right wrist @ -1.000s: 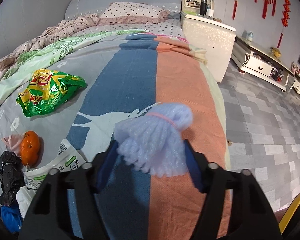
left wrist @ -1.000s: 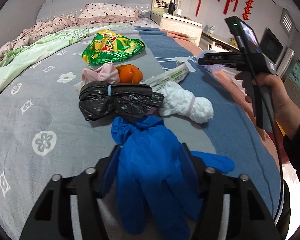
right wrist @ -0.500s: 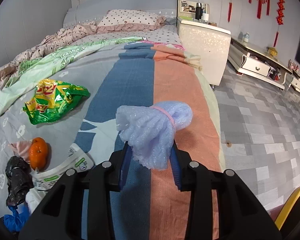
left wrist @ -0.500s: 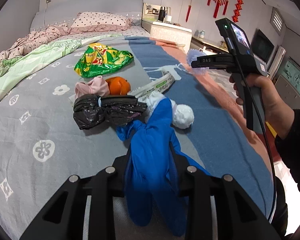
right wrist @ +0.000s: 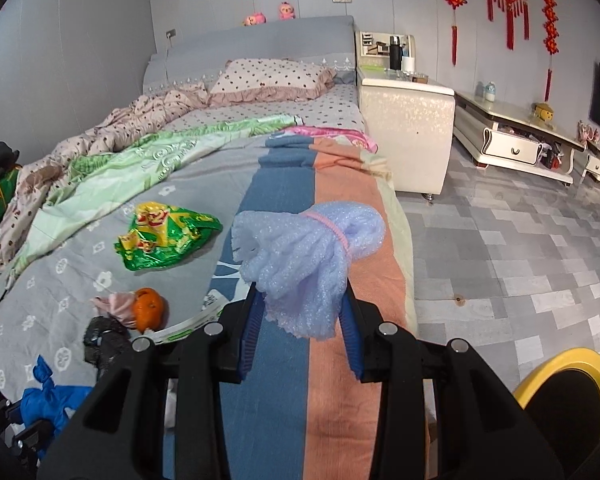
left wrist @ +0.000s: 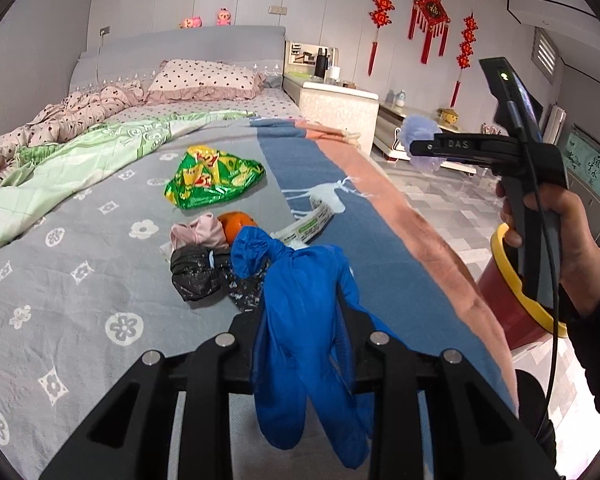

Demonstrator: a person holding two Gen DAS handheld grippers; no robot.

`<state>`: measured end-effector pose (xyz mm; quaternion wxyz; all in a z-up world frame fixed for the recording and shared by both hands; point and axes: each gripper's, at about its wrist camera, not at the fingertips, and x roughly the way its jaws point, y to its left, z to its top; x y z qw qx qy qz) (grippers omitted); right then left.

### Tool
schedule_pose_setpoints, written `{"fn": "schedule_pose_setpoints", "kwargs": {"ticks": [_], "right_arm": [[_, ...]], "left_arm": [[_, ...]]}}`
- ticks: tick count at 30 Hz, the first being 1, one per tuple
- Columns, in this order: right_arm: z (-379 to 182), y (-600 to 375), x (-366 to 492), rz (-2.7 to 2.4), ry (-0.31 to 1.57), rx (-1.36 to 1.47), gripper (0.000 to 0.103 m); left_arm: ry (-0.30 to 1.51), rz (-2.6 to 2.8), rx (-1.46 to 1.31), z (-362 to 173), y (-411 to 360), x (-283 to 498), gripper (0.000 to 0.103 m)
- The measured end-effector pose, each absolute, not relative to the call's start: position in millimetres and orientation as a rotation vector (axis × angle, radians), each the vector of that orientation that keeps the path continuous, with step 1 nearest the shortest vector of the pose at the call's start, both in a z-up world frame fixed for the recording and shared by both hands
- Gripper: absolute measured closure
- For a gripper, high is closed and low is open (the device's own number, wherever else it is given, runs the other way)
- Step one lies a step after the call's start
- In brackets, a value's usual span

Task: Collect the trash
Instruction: 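Carry the blue glove and lilac puff over the yellow bin and open both tools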

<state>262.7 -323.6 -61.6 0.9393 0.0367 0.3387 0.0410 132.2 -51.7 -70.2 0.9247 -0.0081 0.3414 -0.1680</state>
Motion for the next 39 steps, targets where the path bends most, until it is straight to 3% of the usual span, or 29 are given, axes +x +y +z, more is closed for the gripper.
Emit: {"fn": "schedule_pose_setpoints", "kwargs": {"ticks": [16, 39], "right_arm": [[23.7, -369.9, 163.8, 0.061, 0.549, 0.101, 0.069], [107.7, -486.8, 63.6, -0.099, 0.398, 0.147, 0.069]], "left_arm": [[0.561, -0.386, -0.012, 2.7, -81.0, 119.7, 0.077], [0.453, -0.591, 0.049, 81.2, -200.3, 114.2, 0.077]]}}
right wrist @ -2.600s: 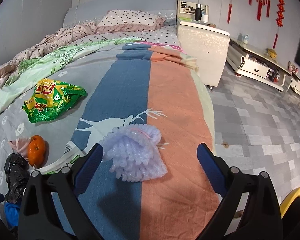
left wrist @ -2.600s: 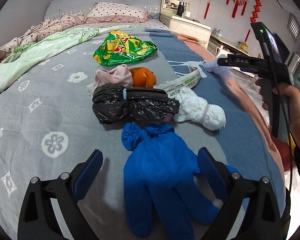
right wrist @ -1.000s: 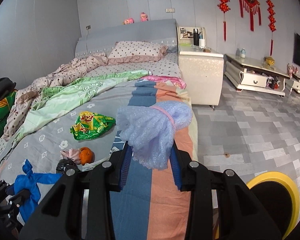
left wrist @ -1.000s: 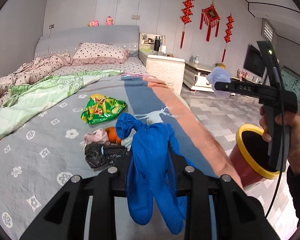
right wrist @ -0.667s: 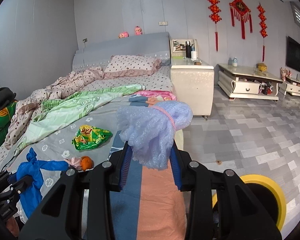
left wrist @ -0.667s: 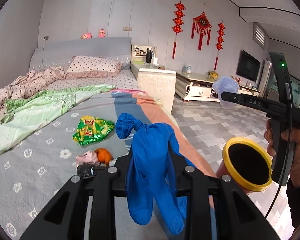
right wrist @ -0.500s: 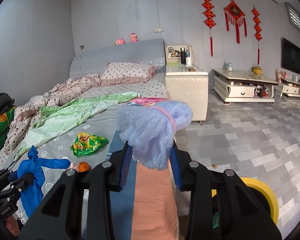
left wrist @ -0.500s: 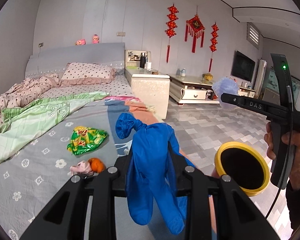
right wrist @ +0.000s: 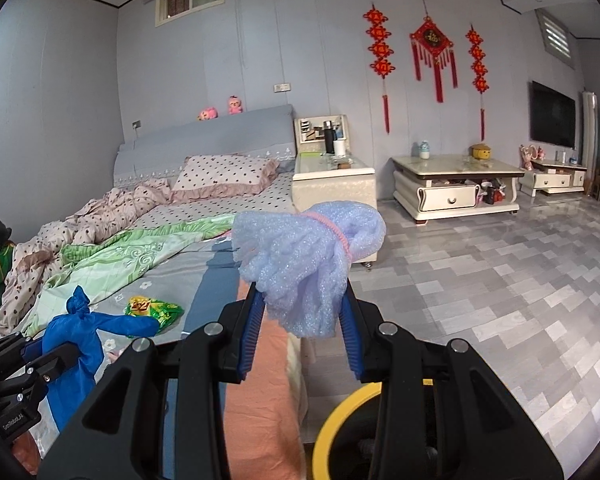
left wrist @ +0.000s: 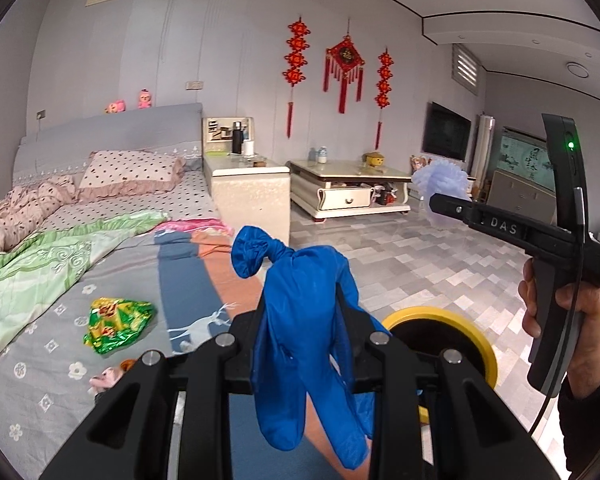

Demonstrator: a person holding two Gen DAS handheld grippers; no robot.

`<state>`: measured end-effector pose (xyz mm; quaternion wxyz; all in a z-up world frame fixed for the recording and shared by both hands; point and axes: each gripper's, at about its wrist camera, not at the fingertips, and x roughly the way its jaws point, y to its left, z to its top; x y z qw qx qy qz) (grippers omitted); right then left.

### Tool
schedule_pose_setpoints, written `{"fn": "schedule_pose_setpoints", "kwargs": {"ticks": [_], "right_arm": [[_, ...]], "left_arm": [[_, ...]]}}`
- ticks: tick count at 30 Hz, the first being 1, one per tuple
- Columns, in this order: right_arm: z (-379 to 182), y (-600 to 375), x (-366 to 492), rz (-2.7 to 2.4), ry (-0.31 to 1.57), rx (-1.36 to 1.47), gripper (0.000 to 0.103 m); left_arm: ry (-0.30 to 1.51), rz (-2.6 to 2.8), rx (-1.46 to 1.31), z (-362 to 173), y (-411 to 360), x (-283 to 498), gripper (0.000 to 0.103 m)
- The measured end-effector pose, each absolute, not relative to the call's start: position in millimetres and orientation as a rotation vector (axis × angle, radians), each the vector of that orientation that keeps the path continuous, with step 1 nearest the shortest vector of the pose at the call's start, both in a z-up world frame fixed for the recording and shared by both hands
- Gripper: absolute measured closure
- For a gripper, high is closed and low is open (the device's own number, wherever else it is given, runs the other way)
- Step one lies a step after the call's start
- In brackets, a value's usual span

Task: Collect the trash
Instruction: 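Carry the blue glove and lilac puff over the yellow bin and open both tools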

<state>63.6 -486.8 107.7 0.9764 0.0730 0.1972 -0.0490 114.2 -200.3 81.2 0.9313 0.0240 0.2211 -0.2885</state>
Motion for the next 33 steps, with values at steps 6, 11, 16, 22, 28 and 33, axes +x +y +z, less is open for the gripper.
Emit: {"fn": "schedule_pose_setpoints", "kwargs": {"ticks": [6, 11, 16, 22, 28, 33], "right_arm": [[116.1, -526.0, 43.0, -0.156, 0.385, 0.162, 0.069], [114.8, -554.9, 29.3, -0.193, 0.387, 0.176, 0.068], [106.6, -581.0, 19.0, -0.223, 0.405, 0.187, 0.068], [89.2, -605.9, 14.5, -0.245, 0.434, 0.205, 0.068], [66.1, -616.9, 23.8, -0.258, 0.470, 0.238, 0.068], [38.7, -624.7, 32.7, -0.269, 0.516, 0.261, 0.068]], "left_arm": [[0.450, -0.642, 0.064, 88.3, -234.6, 118.6, 0.077], [0.458, -0.683, 0.075, 88.3, -261.0, 122.5, 0.077], [0.469, -0.735, 0.090, 82.4, -290.0, 123.9, 0.077], [0.498, -0.780, 0.113, 65.5, -324.4, 126.4, 0.077], [0.565, -0.808, 0.106, 41.4, -348.1, 133.4, 0.077], [0.608, -0.820, 0.122, 16.3, -361.1, 134.7, 0.077]]}}
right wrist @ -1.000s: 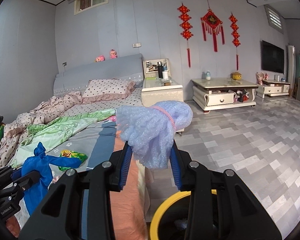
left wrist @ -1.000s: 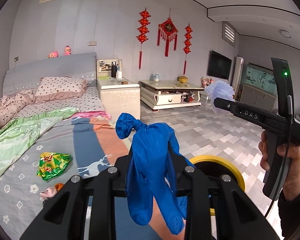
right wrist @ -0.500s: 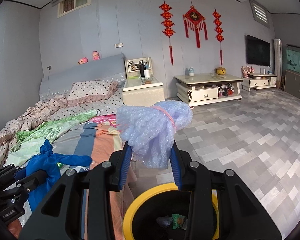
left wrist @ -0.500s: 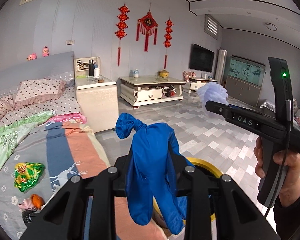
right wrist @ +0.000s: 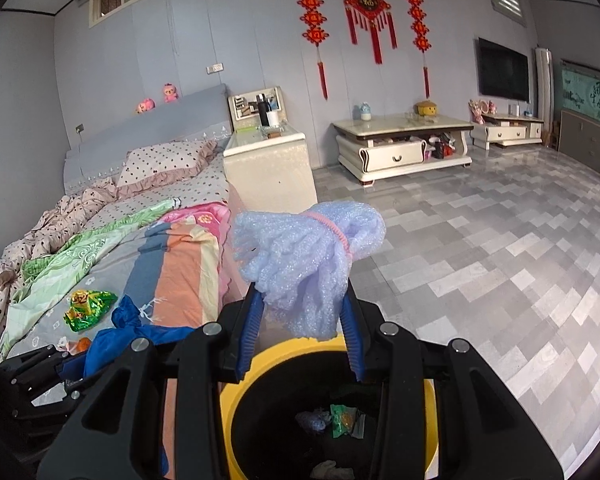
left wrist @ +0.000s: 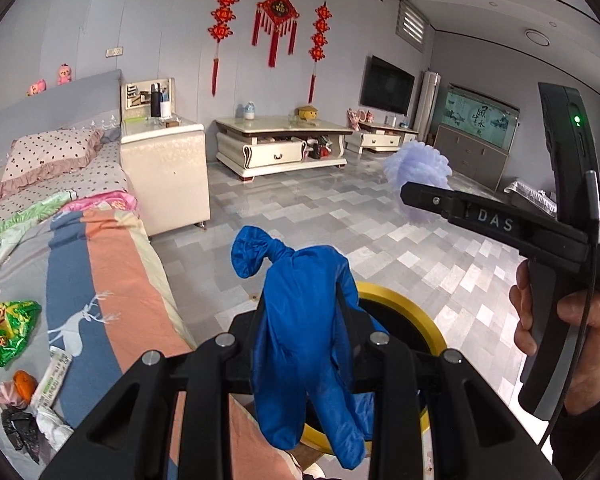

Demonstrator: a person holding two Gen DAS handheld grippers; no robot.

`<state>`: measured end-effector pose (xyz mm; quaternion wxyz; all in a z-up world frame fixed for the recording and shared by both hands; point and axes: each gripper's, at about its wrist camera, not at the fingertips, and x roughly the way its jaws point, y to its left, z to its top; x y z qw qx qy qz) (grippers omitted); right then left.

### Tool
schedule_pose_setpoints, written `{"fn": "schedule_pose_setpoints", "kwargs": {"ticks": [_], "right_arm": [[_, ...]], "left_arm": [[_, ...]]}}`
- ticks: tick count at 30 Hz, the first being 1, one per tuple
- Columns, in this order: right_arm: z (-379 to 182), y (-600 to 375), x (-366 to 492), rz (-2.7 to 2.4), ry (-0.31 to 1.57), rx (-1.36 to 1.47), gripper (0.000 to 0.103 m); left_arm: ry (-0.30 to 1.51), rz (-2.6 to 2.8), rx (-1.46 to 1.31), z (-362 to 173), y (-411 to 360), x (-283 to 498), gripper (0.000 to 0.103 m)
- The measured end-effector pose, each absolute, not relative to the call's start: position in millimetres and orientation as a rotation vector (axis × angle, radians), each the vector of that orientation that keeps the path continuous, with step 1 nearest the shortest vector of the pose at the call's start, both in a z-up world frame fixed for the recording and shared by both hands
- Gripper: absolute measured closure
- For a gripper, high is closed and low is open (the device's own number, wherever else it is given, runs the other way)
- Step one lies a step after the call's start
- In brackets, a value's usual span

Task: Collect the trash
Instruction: 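Carry the blue glove and lilac puff over the yellow bin and open both tools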

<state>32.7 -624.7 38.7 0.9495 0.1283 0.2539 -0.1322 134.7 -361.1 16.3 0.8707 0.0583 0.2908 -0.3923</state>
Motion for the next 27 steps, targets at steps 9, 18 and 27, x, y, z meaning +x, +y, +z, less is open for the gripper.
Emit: {"fn": "schedule_pose_setpoints", "kwargs": {"ticks": [9, 18, 27], "right_arm": [[-22.4, -638.7, 55.0, -0.249, 0.658, 0.356, 0.067], [-51.4, -654.0, 64.8, -0.239, 0.730, 0.434, 0.061], [-50.2, -652.6, 60.4, -0.249, 0.740, 0.453, 0.049]], "left_arm": [[0.703, -0.840, 0.115, -22.6, -383.0, 144.4, 0.076], [0.733, -0.858, 0.120, -39.0, -394.1, 143.3, 0.073], [0.734, -0.854, 0.114, -38.2, -388.8, 143.0, 0.055]]}}
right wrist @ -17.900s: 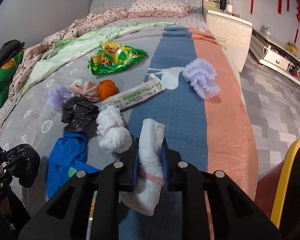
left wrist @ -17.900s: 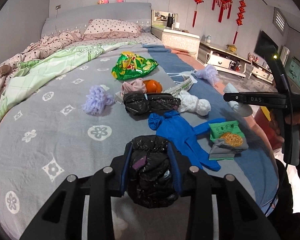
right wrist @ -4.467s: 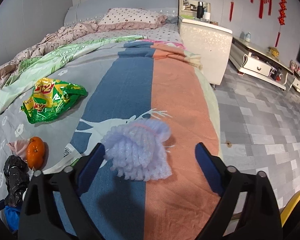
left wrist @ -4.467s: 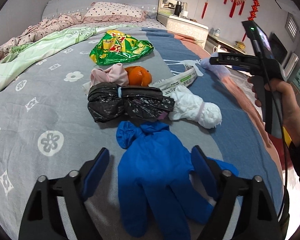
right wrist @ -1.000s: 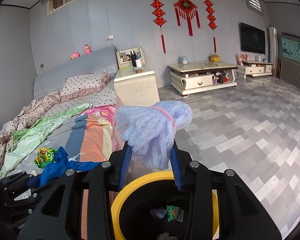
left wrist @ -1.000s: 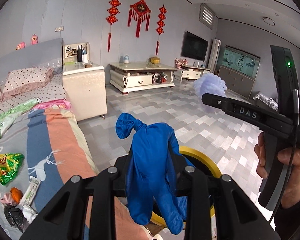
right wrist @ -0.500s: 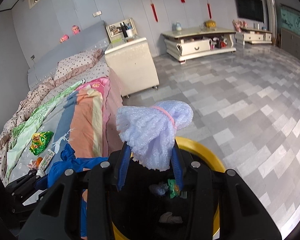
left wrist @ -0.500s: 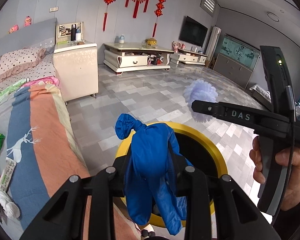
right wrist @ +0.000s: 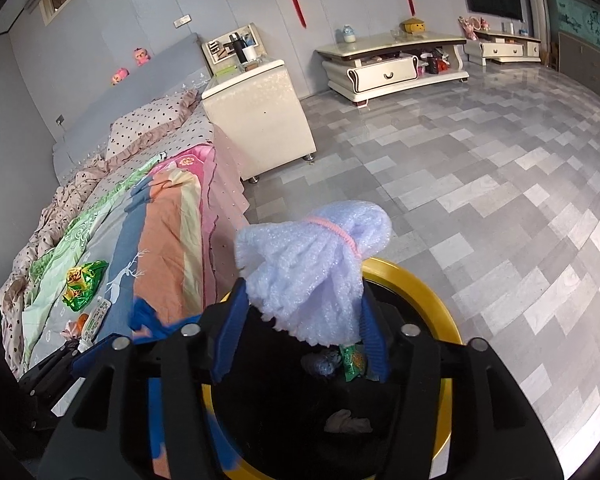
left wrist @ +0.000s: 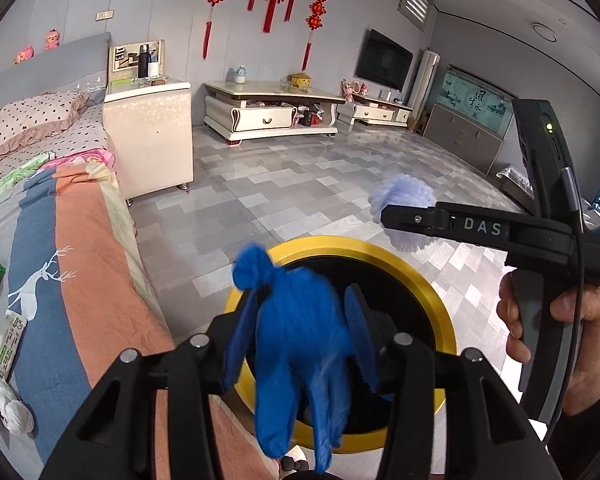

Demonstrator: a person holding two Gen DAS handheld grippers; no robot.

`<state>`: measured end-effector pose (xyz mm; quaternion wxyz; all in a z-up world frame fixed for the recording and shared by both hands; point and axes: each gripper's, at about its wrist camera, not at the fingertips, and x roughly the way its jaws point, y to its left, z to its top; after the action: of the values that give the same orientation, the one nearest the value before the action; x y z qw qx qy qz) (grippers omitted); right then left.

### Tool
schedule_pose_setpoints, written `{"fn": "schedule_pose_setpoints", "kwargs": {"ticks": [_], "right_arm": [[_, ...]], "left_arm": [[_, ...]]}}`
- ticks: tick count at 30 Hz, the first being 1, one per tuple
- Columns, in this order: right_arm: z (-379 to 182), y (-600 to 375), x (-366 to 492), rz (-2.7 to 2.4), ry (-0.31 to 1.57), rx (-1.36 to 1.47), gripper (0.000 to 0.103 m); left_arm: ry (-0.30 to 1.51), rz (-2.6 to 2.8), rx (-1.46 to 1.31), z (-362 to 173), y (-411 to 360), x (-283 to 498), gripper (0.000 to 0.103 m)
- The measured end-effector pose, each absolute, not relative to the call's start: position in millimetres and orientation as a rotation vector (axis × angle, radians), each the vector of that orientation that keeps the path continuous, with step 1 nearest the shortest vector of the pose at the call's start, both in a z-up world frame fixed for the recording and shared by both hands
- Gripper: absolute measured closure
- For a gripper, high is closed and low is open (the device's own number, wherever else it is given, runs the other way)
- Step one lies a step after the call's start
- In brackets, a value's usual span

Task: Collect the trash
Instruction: 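Carry the blue glove and lilac puff over the yellow bin and open both tools, then move both tools back over the trash on the bed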

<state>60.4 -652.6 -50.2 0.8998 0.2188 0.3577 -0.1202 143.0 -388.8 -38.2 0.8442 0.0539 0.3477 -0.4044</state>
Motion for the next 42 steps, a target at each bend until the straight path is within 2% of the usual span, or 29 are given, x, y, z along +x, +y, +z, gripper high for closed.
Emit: {"fn": "schedule_pose_setpoints", "kwargs": {"ticks": [5, 8, 14, 31, 42], "right_arm": [[-49.1, -649.4, 57.2, -0.259, 0.748, 0.459, 0.041], [-45.7, -647.3, 53.5, -0.269, 0.739, 0.455, 0.041], [-36.0, -636.8, 47.6, -0.258, 0.719, 0.445, 0.041], [17.6, -527.1, 75.3, -0.089, 0.641, 0.328, 0.041], [22.0, -428.6, 117.8, 0.070, 0.651, 0.258, 0.041]], "left_arm": [[0.728, -0.833, 0.104, -35.5, -379.6, 145.4, 0.042], [0.714, -0.813, 0.092, -31.9, -368.9, 145.5, 0.034], [0.679, -0.754, 0.086, -21.8, -341.7, 146.9, 0.024], [0.608, -0.527, 0.068, 7.3, -223.0, 158.5, 0.020], [0.624, -0.351, 0.069, 1.1, -132.3, 179.4, 0.020]]}}
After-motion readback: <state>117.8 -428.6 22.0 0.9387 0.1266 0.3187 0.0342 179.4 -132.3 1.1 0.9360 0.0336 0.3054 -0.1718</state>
